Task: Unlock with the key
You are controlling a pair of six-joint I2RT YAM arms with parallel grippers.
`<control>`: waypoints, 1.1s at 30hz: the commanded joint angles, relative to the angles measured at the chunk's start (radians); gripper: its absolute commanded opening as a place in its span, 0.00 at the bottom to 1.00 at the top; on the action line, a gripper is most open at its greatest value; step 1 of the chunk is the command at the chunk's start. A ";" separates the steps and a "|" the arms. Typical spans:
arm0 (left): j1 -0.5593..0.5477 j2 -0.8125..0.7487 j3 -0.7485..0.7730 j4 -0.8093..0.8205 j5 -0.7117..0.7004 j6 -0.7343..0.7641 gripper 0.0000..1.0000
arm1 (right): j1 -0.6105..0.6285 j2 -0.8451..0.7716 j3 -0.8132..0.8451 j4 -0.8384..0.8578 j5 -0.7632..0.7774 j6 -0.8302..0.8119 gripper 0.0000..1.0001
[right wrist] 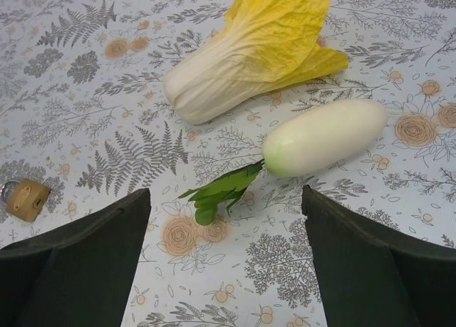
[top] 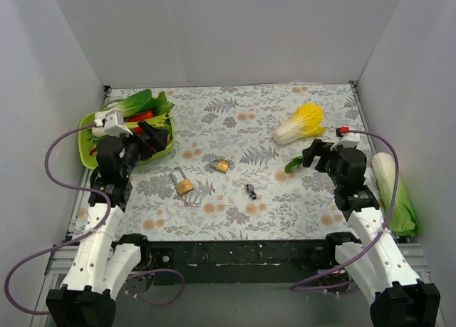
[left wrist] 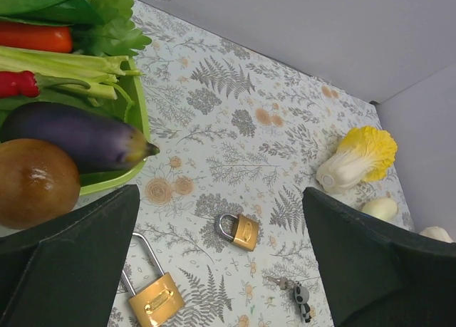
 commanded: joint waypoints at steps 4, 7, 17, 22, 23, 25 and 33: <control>-0.003 0.054 0.071 -0.005 0.034 0.021 0.98 | 0.002 -0.032 0.049 0.027 -0.059 -0.036 0.90; -0.003 0.063 0.063 0.048 0.043 0.032 0.98 | 0.002 -0.041 0.053 0.038 -0.106 -0.038 0.87; -0.003 0.146 0.037 0.226 0.220 0.179 0.98 | 0.366 0.109 0.101 0.007 -0.037 -0.084 0.72; -0.007 0.131 -0.014 0.222 0.278 0.219 0.98 | 0.576 0.206 0.093 0.007 0.020 0.014 0.68; -0.012 0.116 -0.024 0.225 0.290 0.222 0.98 | 0.607 0.239 0.093 -0.023 0.039 0.024 0.67; -0.012 0.108 -0.029 0.231 0.286 0.227 0.98 | 0.710 0.308 0.101 -0.042 0.132 0.021 0.67; -0.023 0.138 -0.037 0.249 0.378 0.207 0.98 | 0.807 0.557 0.194 -0.064 0.232 0.015 0.62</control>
